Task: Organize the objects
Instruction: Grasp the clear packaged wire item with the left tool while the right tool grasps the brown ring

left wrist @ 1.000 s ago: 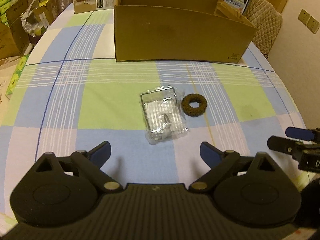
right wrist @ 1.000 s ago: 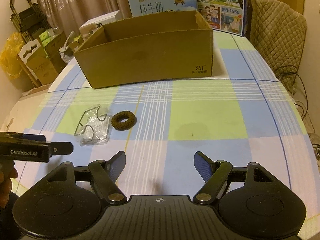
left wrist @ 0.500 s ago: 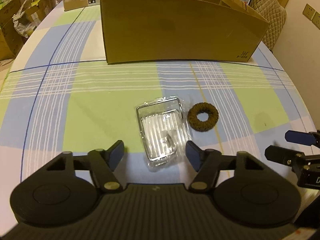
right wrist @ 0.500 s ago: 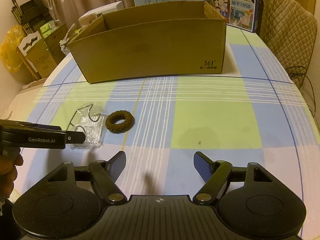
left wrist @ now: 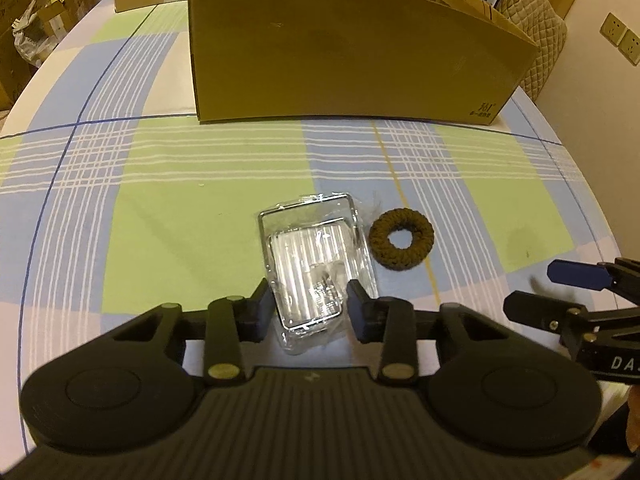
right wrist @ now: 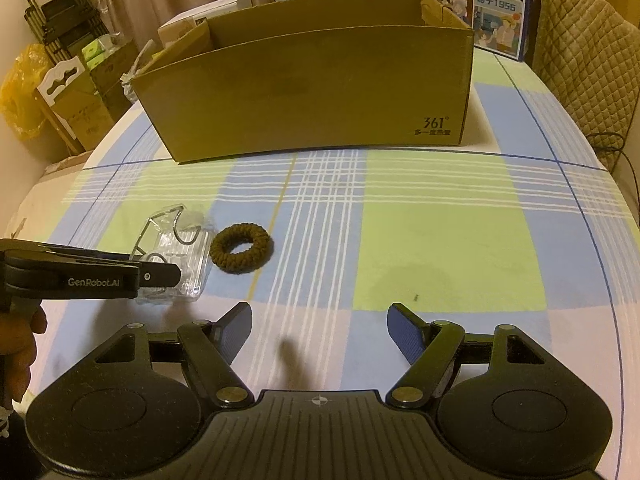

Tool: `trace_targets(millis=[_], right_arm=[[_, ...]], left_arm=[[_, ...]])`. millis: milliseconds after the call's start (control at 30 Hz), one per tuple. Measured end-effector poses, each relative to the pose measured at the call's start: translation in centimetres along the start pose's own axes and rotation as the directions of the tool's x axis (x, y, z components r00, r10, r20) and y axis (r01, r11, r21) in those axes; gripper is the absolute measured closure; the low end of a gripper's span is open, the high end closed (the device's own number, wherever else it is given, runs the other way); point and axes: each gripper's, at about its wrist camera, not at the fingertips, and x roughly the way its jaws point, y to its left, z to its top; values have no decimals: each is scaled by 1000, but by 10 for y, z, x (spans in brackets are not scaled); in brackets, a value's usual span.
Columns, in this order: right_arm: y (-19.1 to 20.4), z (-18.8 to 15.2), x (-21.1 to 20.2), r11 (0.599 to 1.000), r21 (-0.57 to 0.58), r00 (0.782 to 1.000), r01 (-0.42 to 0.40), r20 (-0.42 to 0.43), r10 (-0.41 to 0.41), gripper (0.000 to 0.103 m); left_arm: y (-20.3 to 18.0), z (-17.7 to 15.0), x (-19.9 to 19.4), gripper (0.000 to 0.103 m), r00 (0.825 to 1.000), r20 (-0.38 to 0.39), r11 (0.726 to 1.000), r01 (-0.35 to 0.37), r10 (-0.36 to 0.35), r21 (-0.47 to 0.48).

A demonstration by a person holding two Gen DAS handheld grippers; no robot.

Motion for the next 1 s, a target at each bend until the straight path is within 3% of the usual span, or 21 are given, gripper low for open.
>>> trace_targets(millis=[433, 833, 1000], right_arm=[[29, 12, 21, 993, -106, 999, -51, 7, 52, 30], [56, 15, 64, 963, -265, 996, -47, 55, 63, 31], [59, 16, 74, 959, -280, 996, -43, 61, 63, 42]], left_arm=[[30, 4, -22, 74, 997, 45, 998, -68, 67, 0], [44, 5, -18, 74, 997, 58, 999, -54, 54, -4], [46, 5, -15, 74, 997, 62, 999, -46, 46, -11]])
